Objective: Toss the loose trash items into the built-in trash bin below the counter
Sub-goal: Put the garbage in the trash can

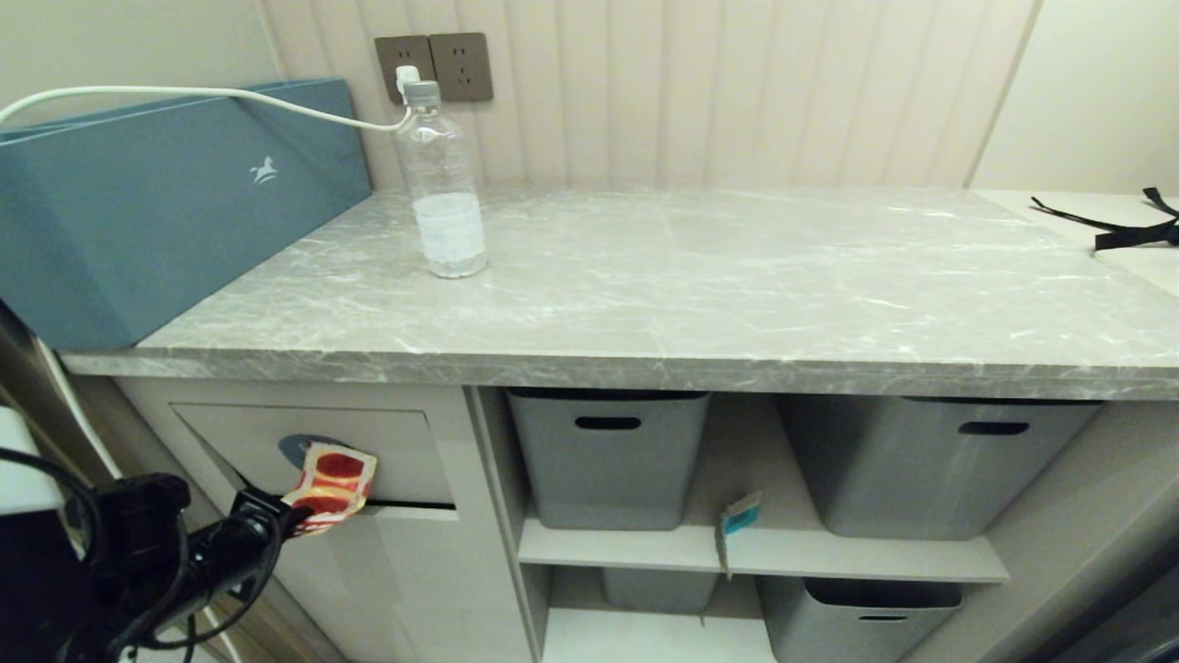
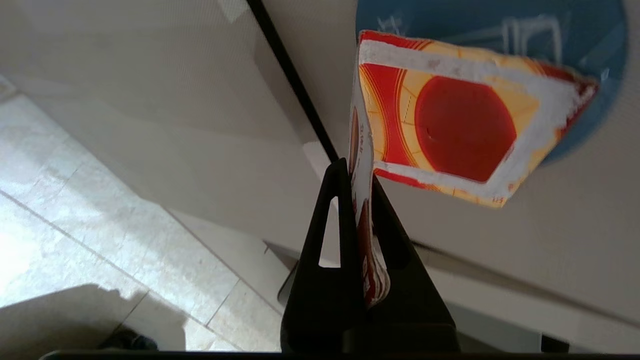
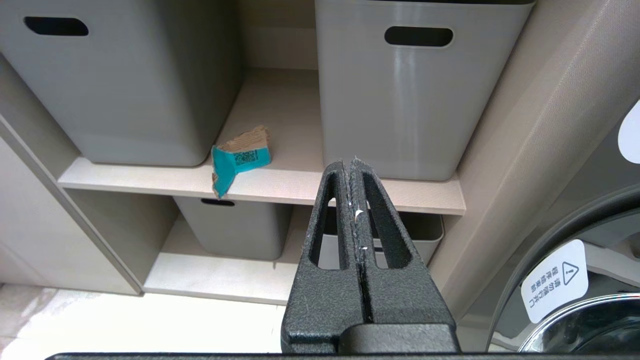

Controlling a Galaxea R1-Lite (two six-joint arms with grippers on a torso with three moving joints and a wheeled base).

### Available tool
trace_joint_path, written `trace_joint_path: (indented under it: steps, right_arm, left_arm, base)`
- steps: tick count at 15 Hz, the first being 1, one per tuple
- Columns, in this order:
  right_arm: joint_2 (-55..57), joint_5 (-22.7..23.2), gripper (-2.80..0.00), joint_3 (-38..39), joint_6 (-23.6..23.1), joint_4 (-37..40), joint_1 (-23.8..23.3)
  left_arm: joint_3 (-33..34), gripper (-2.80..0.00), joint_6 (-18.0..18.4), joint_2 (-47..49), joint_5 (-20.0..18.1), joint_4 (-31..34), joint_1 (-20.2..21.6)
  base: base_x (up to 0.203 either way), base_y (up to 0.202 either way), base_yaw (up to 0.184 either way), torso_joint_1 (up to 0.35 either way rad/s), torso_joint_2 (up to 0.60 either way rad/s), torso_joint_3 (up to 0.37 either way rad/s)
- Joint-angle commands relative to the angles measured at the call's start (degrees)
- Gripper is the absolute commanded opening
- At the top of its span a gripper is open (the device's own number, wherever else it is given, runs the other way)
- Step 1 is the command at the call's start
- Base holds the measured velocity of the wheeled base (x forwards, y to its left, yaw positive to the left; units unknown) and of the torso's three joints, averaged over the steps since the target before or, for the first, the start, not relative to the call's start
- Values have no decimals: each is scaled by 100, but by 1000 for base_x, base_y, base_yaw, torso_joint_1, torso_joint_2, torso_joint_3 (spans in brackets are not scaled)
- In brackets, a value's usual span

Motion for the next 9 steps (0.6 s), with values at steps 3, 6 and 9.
trace_joint_path:
  steps: [3, 6, 9]
  right_arm:
    - [-3, 2, -280, 0, -5, -1, 7]
    - [-7, 2, -280, 0, -5, -1, 2]
    - [-9, 2, -280, 0, -5, -1, 2]
  left_arm:
    - [-691, -280, -236, 396, 10, -36, 1]
    - [-989, -280, -478, 459, 19, -26, -73]
    - [-1108, -280, -486, 534, 52, -17, -334]
  base:
    - [0, 0, 0, 0, 0, 0]
    - [0, 0, 0, 0, 0, 0]
    - [0, 0, 0, 0, 0, 0]
